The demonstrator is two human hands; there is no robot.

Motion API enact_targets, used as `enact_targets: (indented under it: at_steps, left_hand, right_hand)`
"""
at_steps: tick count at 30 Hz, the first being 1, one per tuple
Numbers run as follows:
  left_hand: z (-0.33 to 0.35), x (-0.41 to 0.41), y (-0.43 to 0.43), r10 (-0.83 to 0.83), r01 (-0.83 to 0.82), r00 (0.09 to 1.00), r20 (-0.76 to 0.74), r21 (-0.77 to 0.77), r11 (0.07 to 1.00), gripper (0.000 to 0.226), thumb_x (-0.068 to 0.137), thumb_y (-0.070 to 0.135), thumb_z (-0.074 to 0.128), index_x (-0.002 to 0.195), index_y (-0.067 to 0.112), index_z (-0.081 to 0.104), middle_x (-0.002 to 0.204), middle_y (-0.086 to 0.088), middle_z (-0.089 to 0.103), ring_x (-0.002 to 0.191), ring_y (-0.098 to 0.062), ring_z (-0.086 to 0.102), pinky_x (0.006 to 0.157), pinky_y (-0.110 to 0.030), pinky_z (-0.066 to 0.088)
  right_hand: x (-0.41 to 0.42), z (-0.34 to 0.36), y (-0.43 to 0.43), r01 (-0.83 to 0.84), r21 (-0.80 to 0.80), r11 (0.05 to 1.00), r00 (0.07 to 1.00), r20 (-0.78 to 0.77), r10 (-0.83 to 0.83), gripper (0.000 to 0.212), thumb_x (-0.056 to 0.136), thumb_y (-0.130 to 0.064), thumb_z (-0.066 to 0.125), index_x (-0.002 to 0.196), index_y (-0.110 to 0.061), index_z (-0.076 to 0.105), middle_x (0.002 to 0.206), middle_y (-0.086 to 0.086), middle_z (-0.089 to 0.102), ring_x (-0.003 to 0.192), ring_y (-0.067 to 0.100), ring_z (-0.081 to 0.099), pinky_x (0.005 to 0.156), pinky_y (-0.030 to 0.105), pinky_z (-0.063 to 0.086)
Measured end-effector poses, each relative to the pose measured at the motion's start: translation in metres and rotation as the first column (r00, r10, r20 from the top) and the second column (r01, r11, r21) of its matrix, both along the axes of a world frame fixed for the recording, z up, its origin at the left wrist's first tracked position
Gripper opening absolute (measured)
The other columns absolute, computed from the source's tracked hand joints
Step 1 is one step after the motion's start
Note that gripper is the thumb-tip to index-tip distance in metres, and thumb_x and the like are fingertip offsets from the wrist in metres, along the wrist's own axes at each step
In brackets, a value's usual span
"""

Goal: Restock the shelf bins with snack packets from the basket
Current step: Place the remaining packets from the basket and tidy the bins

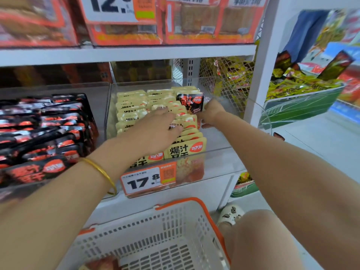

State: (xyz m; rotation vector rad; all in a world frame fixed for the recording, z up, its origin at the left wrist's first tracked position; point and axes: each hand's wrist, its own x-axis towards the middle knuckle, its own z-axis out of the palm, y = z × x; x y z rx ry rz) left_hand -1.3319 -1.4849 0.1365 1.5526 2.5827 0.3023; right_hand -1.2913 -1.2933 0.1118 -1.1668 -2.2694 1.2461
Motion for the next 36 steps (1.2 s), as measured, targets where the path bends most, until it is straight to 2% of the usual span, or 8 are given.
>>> enact_targets:
  at_steps: [6,10,14,19,24,27,30,36]
  left_hand:
    - [0.001,-0.004,0.005,0.002,-0.002,1.0,0.01,0.011,1.0,0.055,0.101,0.04,0.032,0.148,0.012,0.026,0.158,-0.008,0.013,0.146,-0.017,0.009,0.115,-0.027,0.01]
    - [0.0,-0.008,0.006,-0.002,0.001,1.0,0.01,0.027,1.0,0.054,0.101,0.039,0.032,0.146,0.009,0.029,0.156,-0.011,0.02,0.144,-0.019,0.014,0.113,-0.025,0.013]
    - [-0.002,-0.012,0.001,-0.001,-0.004,0.999,0.035,0.13,0.992,0.051,0.1,0.036,0.037,0.143,0.009,0.035,0.154,-0.009,0.026,0.143,-0.019,0.019,0.111,-0.024,0.015]
    - [0.008,-0.006,-0.028,0.058,-0.067,0.998,0.033,0.436,0.897,0.048,0.096,0.023,0.051,0.14,0.011,0.039,0.143,-0.007,0.042,0.13,-0.017,0.038,0.101,-0.021,0.026]
    - [0.024,-0.002,-0.077,0.077,-0.173,0.981,0.18,0.619,0.766,0.066,0.092,0.018,0.058,0.147,0.021,0.023,0.143,-0.002,0.038,0.11,-0.011,0.054,0.096,-0.024,0.044]
    - [0.03,-0.007,-0.123,0.105,-0.185,0.982,0.156,0.696,0.694,0.04,0.092,0.016,0.057,0.129,0.025,0.043,0.113,0.001,0.058,0.082,-0.002,0.059,0.077,-0.012,0.048]
    - [0.036,-0.018,-0.175,0.106,-0.259,0.963,0.247,0.745,0.615,0.021,0.09,0.011,0.058,0.097,0.029,0.049,0.084,-0.003,0.064,0.078,-0.017,0.066,0.072,-0.045,0.057]
    - [0.045,-0.033,-0.24,0.247,-0.309,0.951,0.186,0.599,0.738,0.017,0.091,0.007,0.057,0.083,0.019,0.048,0.082,-0.015,0.063,0.065,-0.011,0.066,0.061,-0.035,0.057]
  right_hand:
    - [-0.028,-0.024,0.012,0.155,-0.283,0.947,0.987,0.084,-0.136,0.017,0.102,-0.016,0.038,0.096,-0.002,0.046,0.079,0.013,0.058,0.063,0.023,0.055,0.037,0.026,0.049]
    - [-0.029,-0.035,0.025,0.147,-0.136,0.98,0.981,0.144,-0.128,0.021,0.094,-0.007,0.052,0.112,0.003,0.051,0.105,0.02,0.066,0.086,0.032,0.069,0.071,0.045,0.059]
    - [-0.003,-0.01,0.015,0.019,0.227,0.974,0.988,0.144,-0.052,0.009,0.09,-0.014,0.059,0.091,-0.006,0.055,0.095,0.018,0.067,0.085,0.033,0.068,0.073,0.045,0.057]
    - [0.049,0.027,-0.02,-0.065,0.81,0.582,0.981,0.158,-0.11,0.004,0.093,-0.02,0.051,0.094,-0.016,0.053,0.093,0.01,0.062,0.086,0.034,0.059,0.058,0.032,0.036]
    - [0.072,0.048,-0.093,-0.012,0.965,0.263,1.0,0.01,0.007,0.004,0.089,-0.014,0.057,0.093,-0.015,0.058,0.085,0.008,0.062,0.08,0.033,0.058,0.047,0.025,0.021]
    - [0.066,0.057,-0.157,-0.022,0.96,0.277,0.975,-0.04,0.217,0.008,0.089,-0.02,0.059,0.093,-0.012,0.059,0.085,0.009,0.063,0.083,0.034,0.059,0.051,0.03,0.031]
    - [0.045,0.055,-0.21,-0.164,0.907,0.388,0.921,-0.001,0.39,0.019,0.093,-0.029,0.056,0.101,-0.013,0.054,0.092,0.01,0.063,0.089,0.034,0.057,0.059,0.037,0.04]
    - [0.003,0.032,-0.26,-0.381,0.72,0.58,0.797,-0.063,0.601,0.033,0.09,-0.027,0.06,0.12,-0.016,0.051,0.095,0.007,0.066,0.092,0.032,0.06,0.078,0.043,0.048]
